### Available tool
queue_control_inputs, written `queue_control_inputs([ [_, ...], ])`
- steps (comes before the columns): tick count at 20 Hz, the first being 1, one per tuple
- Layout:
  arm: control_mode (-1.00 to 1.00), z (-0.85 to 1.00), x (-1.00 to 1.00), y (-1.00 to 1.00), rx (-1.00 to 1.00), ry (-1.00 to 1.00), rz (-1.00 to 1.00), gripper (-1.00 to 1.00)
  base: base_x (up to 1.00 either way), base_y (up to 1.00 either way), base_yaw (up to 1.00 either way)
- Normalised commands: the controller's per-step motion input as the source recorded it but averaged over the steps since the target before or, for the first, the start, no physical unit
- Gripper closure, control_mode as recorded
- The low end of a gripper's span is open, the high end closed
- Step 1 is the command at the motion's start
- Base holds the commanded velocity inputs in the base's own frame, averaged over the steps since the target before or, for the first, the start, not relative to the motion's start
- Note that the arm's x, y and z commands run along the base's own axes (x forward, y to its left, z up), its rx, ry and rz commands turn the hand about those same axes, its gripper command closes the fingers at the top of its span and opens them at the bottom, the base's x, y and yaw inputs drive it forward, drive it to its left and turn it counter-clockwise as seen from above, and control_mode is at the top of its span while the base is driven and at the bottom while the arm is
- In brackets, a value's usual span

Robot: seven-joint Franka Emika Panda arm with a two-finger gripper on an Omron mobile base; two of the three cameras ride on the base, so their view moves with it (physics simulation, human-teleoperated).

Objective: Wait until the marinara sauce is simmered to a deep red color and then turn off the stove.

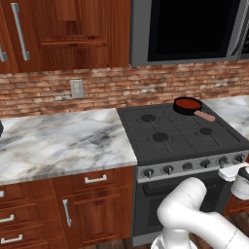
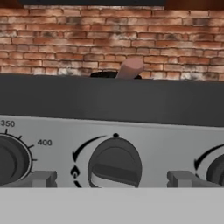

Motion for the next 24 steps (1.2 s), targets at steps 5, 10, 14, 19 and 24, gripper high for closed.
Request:
queue_control_inputs([
  [5,-1.0,-0.06,0.0,-0.03,-0.07,-0.01,0.0,-1.0,0.0,0.0,0.0],
  [10,-1.0,-0.07,0.0,-0.01,-0.06,0.0,0.0,-1.0,0.0,0.0,0.0],
  [14,-1.0,-0.01,0.02,0.0,-0.02,0.0,0.0,-1.0,0.0,0.0,0.0],
  [19,-1.0,0.0,0.02,0.0,0.0,0.0,0.0,-1.0,0.0,0.0,0.0],
  [24,-1.0,-0.03,0.01,0.0,-0.01,-0.01,0.0,-1.0,0.0,0.0,0.0],
])
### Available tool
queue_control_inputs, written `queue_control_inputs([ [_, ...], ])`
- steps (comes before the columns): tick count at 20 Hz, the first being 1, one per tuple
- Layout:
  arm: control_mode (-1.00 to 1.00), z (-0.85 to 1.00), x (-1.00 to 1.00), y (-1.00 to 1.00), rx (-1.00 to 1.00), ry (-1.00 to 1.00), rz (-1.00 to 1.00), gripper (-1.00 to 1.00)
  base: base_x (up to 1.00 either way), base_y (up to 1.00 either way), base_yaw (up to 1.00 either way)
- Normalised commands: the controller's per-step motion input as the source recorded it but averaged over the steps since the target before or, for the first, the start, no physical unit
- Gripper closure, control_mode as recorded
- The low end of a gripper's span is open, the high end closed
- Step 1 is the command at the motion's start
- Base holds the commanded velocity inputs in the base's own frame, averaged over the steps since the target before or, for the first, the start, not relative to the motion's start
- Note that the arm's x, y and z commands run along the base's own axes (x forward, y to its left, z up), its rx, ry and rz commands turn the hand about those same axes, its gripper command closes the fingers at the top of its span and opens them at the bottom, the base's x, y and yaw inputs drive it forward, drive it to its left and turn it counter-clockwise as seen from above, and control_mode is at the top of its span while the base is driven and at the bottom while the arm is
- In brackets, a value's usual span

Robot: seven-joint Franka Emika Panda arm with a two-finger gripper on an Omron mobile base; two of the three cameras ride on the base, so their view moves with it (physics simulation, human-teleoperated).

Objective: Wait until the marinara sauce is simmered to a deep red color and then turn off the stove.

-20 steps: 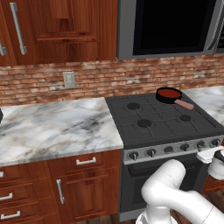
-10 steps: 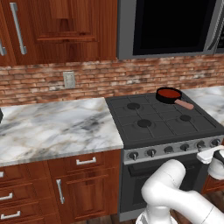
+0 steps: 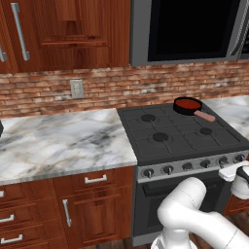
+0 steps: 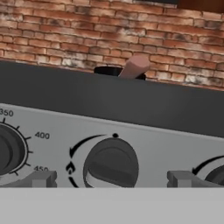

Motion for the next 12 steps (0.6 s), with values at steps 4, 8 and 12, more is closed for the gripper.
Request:
queue_control_inputs([
  [4,-1.0,-0.11,0.0,0.0,-0.05,-0.01,0.01,-1.0,0.0,0.0,0.0],
  [8,-1.0,-0.12,0.0,0.0,-0.06,-0.01,0.05,-1.0,0.0,0.0,0.0],
  [12,-1.0,-0.13,0.0,0.0,-0.09,-0.01,0.04,-1.0,0.0,0.0,0.0],
])
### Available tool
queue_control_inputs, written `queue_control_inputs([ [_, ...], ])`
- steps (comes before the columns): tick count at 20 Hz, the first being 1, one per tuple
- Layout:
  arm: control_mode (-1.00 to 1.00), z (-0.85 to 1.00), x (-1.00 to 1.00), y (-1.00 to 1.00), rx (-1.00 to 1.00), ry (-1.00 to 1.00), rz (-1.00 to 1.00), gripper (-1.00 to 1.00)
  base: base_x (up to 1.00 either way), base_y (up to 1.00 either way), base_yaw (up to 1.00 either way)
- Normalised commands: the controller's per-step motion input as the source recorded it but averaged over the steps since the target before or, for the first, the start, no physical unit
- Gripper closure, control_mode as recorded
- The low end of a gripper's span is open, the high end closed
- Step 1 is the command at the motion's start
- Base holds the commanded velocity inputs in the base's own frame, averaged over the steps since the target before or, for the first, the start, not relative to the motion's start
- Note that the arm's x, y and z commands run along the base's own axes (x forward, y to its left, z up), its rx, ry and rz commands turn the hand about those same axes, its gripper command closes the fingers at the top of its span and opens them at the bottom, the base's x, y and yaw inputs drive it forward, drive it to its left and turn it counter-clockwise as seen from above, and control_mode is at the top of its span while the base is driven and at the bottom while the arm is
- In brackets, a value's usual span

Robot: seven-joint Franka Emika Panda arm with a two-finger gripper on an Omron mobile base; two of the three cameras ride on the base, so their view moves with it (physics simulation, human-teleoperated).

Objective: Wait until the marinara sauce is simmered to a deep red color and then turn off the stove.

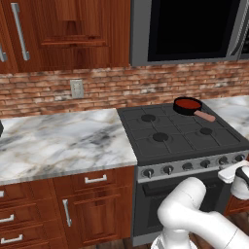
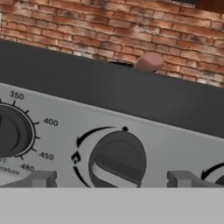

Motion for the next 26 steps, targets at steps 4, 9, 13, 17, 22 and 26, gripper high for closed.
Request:
queue_control_inputs([
  [4,-1.0,-0.1,0.0,0.0,-0.08,-0.01,0.03,-1.0,0.0,0.0,0.0],
  [9,-1.0,-0.1,0.0,0.0,-0.07,-0.03,0.04,-1.0,0.0,0.0,0.0],
  [13,-1.0,-0.04,0.0,0.0,-0.06,-0.04,0.02,-1.0,0.0,0.0,0.0],
  [17,-1.0,0.0,0.0,0.0,-0.04,-0.07,0.0,-1.0,0.0,0.0,0.0],
  [22,-1.0,0.0,0.0,0.0,-0.01,-0.05,0.0,-1.0,0.0,0.0,0.0],
  [26,-1.0,-0.01,0.0,0.0,-0.01,-0.02,0.0,-1.0,0.0,0.0,0.0],
])
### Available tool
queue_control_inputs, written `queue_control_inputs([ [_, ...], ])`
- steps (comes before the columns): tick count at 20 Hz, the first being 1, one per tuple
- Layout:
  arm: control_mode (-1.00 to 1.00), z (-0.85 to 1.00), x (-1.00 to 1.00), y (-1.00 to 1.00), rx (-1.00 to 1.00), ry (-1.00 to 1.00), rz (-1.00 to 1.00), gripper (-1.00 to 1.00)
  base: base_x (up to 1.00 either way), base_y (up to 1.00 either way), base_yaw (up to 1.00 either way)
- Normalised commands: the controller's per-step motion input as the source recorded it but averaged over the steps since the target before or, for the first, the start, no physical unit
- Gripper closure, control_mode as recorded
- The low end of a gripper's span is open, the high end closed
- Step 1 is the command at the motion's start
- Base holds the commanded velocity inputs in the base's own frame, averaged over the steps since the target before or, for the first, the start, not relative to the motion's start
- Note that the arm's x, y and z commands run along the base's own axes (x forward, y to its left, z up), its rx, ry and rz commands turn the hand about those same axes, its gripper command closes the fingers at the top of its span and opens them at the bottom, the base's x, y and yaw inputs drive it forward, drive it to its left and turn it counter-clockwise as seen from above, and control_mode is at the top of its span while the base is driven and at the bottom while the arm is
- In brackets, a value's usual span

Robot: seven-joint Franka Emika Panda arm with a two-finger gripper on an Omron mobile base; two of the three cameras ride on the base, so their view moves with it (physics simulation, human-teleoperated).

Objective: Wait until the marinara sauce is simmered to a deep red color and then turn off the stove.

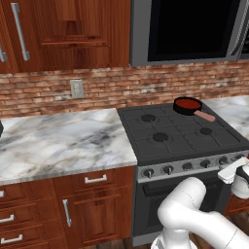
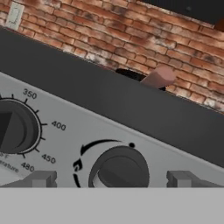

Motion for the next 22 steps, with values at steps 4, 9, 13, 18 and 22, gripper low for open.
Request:
queue_control_inputs([
  [4,-1.0,-0.09,0.0,0.0,-0.01,-0.01,0.0,-1.0,0.0,0.0,0.0],
  [9,-1.0,-0.15,0.0,0.0,-0.02,0.0,0.02,-1.0,0.0,0.0,0.0],
  [13,-1.0,-0.21,0.0,0.0,-0.03,0.0,0.01,-1.0,0.0,0.0,0.0],
  [18,-1.0,-0.13,0.0,0.0,-0.02,0.0,0.0,-1.0,0.0,0.0,0.0],
  [22,-1.0,-0.04,0.0,0.0,0.0,-0.01,0.0,-1.0,0.0,0.0,0.0],
])
